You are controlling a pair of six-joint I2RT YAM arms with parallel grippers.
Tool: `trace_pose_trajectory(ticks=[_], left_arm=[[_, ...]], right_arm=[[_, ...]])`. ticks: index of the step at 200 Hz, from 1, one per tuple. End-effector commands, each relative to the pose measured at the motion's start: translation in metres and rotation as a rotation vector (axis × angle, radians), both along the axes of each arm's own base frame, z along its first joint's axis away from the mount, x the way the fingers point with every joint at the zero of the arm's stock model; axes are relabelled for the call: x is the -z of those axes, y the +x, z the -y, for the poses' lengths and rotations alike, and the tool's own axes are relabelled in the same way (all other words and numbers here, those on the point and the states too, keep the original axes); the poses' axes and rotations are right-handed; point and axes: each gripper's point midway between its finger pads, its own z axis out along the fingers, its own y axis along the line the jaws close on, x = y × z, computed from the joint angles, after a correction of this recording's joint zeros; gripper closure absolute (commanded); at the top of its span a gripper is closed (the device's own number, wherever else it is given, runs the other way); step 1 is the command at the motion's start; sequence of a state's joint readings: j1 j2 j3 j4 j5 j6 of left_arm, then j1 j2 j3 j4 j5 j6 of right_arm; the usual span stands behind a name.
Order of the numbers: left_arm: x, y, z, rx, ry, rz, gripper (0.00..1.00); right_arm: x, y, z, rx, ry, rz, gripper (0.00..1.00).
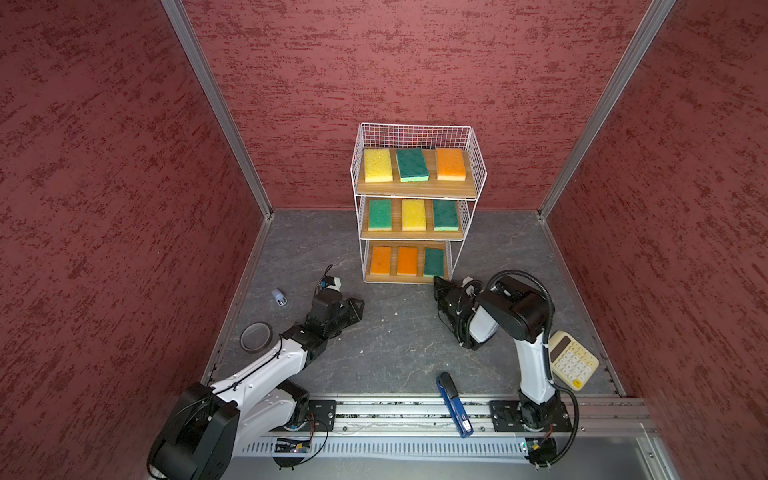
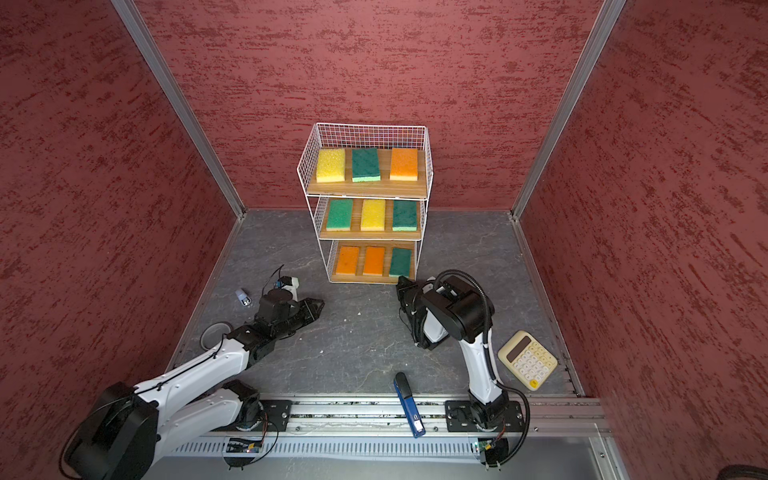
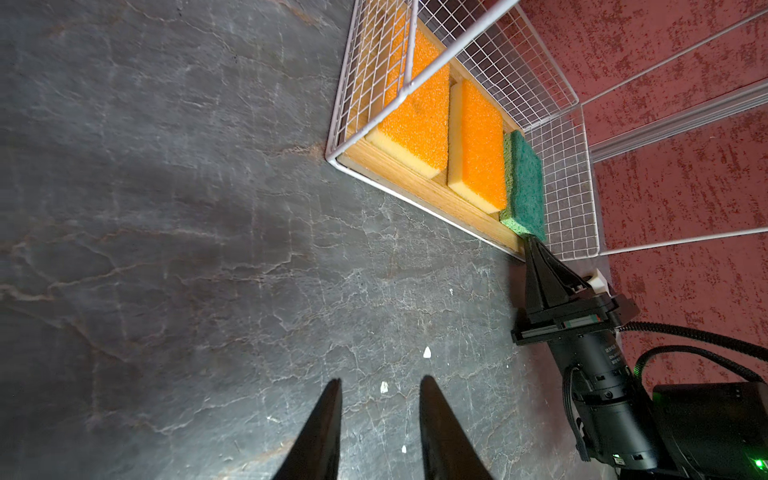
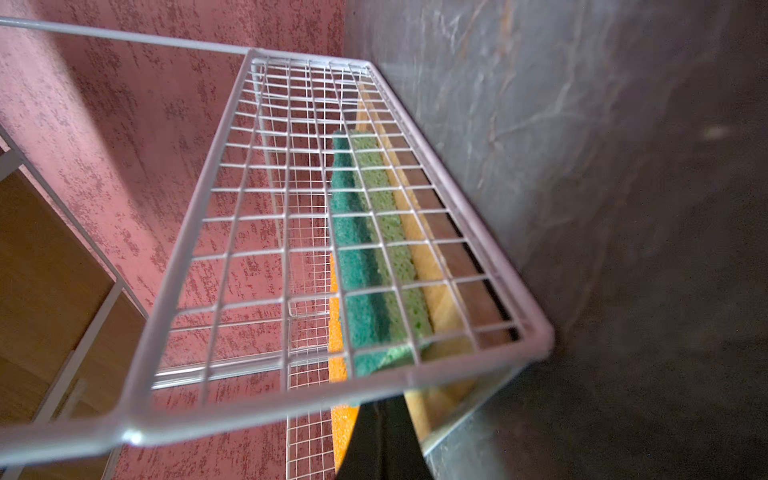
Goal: Place and organize the cleaning sponges onto the shelf
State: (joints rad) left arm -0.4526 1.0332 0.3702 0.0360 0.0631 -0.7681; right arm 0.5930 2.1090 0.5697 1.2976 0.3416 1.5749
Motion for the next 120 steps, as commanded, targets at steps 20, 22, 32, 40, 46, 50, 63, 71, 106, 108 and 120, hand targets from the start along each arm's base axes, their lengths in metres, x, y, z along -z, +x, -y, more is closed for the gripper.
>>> trace_pose_trajectory(ticks=[20, 22, 32, 40, 46, 50, 63, 71, 106, 108, 120], left_arm=[[-0.009, 0.006, -0.001, -0.019, -0.018, 0.012, 0.67], [-0.008, 0.006, -0.002, -0.02, -0.017, 0.01, 0.67], [-0.007, 0.005, -0.001, -0.019, -0.017, 0.005, 0.67], [-0.006, 0.006, -0.001, -0.02, -0.017, 0.002, 0.67], [-0.006, 0.005, -0.001, -0.02, -0.017, -0.001, 0.67], [-0.005, 0.005, -0.001, -0.019, -0.018, -0.001, 0.67], [-0.004, 0.005, -0.001, -0.021, -0.018, -0.007, 0.67], [-0.003, 0.005, -0.001, -0.022, -0.015, -0.009, 0.67], [0.001, 0.005, -0.001, -0.025, -0.013, -0.022, 0.67], [0.001, 0.005, -0.002, -0.026, -0.013, -0.022, 0.67], [0.002, 0.005, -0.001, -0.025, -0.017, -0.026, 0.67]], right_arm=[[0.035, -0.009, 0.014, 0.052, -0.069, -0.118, 1.0], [0.035, -0.009, 0.014, 0.055, -0.068, -0.119, 1.0], [0.038, -0.01, 0.016, 0.064, -0.07, -0.129, 1.0], [0.039, -0.012, 0.018, 0.071, -0.069, -0.135, 1.0], [0.04, -0.013, 0.02, 0.077, -0.068, -0.139, 1.0], [0.041, -0.014, 0.021, 0.081, -0.067, -0.142, 1.0], [0.043, -0.016, 0.026, 0.098, -0.068, -0.143, 1.0], [0.043, -0.018, 0.029, 0.103, -0.071, -0.14, 1.0], [0.044, -0.019, 0.033, 0.107, -0.078, -0.14, 1.0], [0.044, -0.019, 0.034, 0.108, -0.08, -0.141, 1.0], [0.043, -0.018, 0.036, 0.108, -0.086, -0.137, 1.0]])
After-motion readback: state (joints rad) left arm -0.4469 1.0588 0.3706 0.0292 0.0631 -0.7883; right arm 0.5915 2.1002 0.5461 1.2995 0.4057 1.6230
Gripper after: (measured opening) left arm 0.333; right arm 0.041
